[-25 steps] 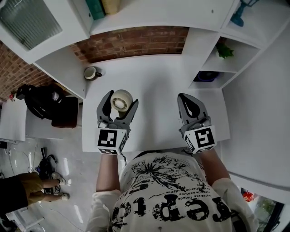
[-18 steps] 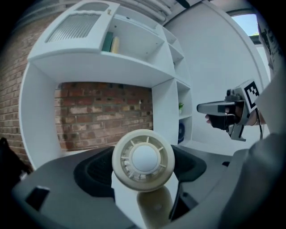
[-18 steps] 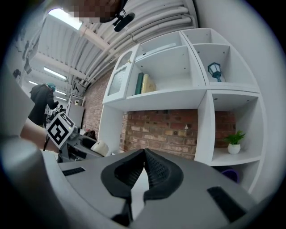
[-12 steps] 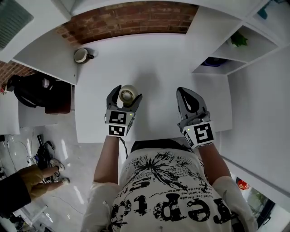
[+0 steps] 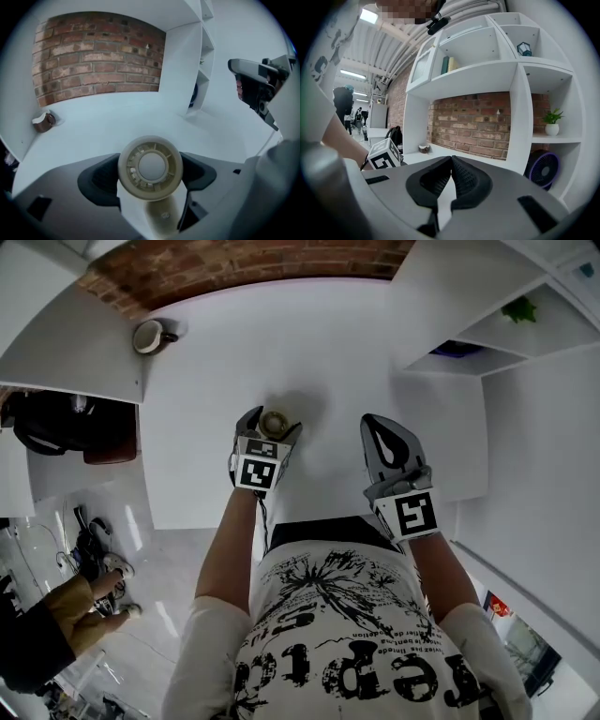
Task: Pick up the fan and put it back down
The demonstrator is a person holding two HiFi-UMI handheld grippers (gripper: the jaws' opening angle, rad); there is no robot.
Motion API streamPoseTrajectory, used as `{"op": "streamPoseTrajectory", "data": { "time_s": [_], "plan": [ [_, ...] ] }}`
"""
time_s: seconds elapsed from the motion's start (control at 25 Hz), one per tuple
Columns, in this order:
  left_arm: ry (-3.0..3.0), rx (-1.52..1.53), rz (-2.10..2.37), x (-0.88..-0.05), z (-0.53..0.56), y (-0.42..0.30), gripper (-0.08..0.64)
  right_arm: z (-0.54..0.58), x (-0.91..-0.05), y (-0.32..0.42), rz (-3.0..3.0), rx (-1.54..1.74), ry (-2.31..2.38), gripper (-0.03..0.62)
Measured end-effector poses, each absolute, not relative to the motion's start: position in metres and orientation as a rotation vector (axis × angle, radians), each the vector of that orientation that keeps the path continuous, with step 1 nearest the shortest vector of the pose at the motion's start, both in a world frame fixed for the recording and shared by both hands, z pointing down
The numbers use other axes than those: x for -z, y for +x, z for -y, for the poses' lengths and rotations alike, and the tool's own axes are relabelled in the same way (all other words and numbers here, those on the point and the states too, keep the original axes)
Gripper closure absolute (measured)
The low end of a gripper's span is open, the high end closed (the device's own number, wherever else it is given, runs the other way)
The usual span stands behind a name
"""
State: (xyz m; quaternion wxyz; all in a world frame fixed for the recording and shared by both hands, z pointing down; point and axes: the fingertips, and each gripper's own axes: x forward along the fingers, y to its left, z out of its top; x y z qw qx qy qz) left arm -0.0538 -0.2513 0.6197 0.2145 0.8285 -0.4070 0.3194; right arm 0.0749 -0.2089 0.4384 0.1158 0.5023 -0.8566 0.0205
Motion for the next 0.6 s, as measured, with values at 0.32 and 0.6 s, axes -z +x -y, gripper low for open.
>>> {"op": "streamPoseTrajectory", "data": {
  "time_s": [0.32, 0.6],
  "plan": [
    [2.208, -0.972, 1.083, -0.664, 0.256, -0.055, 0.175, 0.212, -0.463, 0.073, 2.464, -0.123, 1.467, 0.577],
    [2.172, -1.045, 1.051, -0.671, 0.255, -0.052, 0.173, 0.215, -0.465, 0.072, 2.467, -0.145, 1.482, 0.577]
  ]
}}
